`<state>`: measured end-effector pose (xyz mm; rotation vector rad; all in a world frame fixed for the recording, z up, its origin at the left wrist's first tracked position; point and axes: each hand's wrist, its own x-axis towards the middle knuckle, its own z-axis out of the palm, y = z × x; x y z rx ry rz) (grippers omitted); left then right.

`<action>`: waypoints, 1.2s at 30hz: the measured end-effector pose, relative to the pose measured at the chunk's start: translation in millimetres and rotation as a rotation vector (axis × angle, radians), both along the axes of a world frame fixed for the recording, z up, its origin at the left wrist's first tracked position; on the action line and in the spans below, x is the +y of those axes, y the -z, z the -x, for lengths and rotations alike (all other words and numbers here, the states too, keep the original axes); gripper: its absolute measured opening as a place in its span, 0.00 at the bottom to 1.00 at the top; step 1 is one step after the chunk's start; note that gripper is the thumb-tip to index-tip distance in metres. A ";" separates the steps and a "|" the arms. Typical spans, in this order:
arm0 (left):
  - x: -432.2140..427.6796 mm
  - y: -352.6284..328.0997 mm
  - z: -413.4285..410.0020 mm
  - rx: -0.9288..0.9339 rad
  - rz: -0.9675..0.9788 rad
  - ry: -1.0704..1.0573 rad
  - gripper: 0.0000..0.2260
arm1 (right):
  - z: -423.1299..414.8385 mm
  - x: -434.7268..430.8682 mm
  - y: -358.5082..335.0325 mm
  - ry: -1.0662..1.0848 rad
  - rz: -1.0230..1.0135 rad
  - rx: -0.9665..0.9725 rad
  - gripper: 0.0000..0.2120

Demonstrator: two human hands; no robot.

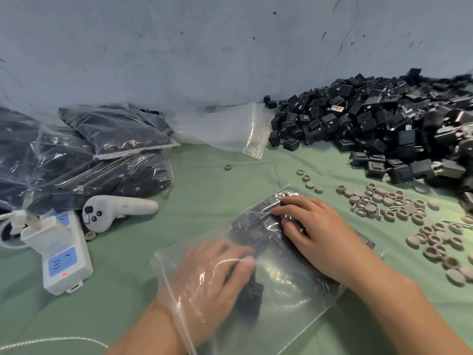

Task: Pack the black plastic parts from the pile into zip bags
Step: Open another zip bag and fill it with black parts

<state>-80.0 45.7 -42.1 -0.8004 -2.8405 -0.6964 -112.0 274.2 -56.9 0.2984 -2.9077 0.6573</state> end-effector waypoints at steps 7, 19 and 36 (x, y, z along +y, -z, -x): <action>3.9 5.5 0.9 -0.255 -0.106 -0.207 0.24 | 0.0 0.4 0.3 -0.002 0.003 0.003 0.17; 12.2 -0.4 -5.0 -0.314 -0.248 -0.191 0.09 | 0.3 1.3 2.5 -0.005 0.011 0.021 0.18; 2.7 16.4 -0.5 -0.004 -0.096 0.054 0.12 | 1.1 16.5 -6.6 0.156 0.176 0.113 0.14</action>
